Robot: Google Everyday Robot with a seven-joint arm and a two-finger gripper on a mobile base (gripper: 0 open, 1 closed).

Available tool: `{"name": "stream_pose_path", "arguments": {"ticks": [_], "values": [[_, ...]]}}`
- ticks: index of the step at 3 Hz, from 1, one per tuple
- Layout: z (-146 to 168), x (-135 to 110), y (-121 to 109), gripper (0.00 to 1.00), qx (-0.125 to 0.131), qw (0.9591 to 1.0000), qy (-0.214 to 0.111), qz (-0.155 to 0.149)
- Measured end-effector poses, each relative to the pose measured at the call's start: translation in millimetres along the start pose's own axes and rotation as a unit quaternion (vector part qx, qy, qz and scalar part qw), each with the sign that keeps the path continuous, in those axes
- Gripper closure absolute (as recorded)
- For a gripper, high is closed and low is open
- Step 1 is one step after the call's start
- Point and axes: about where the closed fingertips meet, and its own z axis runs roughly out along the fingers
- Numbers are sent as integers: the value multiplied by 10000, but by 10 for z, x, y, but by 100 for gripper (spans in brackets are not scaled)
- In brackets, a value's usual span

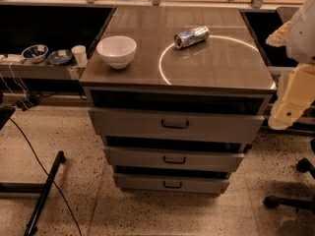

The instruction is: Open top drawer

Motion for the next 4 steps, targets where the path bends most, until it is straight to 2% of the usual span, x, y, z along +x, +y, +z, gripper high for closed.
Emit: {"name": "stream_pose_path", "arguments": {"ticks": [2, 3, 4], "values": [[37, -1, -27, 0, 72, 9999, -75, 62], [419, 22, 127, 0, 7, 9993, -334, -156], [1217, 157, 355, 0, -237, 9974, -627, -260]]}}
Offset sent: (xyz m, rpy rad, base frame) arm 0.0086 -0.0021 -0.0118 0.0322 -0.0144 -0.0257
